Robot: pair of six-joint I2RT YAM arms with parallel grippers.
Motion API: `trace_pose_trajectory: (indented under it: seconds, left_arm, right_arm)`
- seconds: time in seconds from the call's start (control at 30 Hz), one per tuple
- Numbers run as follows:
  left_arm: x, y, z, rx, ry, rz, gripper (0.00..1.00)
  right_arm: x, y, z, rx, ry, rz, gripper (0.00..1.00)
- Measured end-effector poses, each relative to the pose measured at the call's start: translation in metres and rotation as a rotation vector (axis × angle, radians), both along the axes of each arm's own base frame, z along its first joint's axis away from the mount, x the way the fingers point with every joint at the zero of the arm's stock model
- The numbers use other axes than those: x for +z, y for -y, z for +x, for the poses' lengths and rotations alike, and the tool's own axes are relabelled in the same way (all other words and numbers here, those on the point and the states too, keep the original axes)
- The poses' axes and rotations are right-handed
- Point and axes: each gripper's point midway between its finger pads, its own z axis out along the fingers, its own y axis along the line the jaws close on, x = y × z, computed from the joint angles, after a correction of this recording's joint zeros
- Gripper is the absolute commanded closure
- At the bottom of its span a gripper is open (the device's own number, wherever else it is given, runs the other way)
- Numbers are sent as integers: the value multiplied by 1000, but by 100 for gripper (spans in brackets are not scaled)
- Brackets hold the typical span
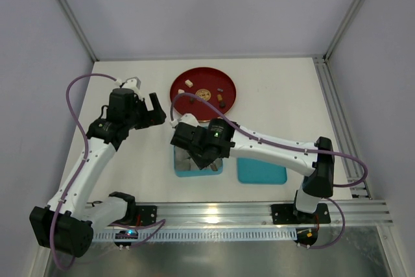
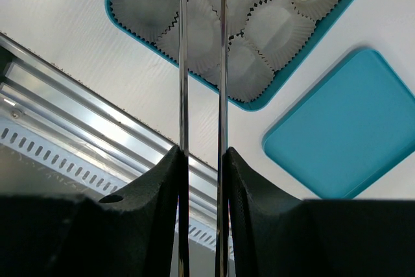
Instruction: Pack the chocolate
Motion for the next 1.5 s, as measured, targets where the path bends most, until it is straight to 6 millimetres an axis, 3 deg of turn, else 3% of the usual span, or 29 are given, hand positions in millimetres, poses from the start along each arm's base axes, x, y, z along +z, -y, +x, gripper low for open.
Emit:
trace_pose_trajectory:
  seconds: [1.5]
  left_arm:
    - [0, 0, 0, 0, 0, 0, 0]
  right_arm:
    - [-24, -11, -10, 24, -40, 3, 61]
